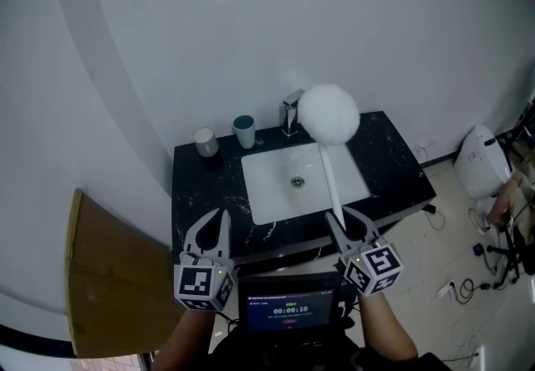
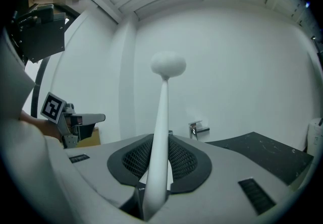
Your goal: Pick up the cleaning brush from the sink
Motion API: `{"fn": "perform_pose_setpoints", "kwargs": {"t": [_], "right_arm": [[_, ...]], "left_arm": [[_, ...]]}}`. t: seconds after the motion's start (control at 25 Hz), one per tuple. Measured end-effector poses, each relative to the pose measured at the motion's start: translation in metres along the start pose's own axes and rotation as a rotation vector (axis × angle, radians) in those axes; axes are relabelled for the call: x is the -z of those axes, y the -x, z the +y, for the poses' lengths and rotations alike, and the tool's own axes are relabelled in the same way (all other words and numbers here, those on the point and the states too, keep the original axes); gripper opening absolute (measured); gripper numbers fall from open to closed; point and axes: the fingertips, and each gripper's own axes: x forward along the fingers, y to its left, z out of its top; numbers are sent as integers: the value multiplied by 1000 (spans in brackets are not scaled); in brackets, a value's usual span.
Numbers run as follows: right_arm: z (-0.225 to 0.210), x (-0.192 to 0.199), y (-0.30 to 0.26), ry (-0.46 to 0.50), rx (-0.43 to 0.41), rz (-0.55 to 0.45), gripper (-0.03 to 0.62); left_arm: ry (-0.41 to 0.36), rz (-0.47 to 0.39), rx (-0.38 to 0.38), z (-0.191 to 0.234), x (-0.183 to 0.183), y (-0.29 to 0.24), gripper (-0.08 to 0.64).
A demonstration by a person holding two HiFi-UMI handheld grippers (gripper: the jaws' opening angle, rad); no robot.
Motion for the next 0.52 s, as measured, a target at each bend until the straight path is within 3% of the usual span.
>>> {"fn": "perform_pose_setpoints", "kwargs": {"t": [0.52], "right_arm": [[14,-5,5,-18,13,-17,67]], "left_arm": [[8,0,-20,7,0,18,2]]}}
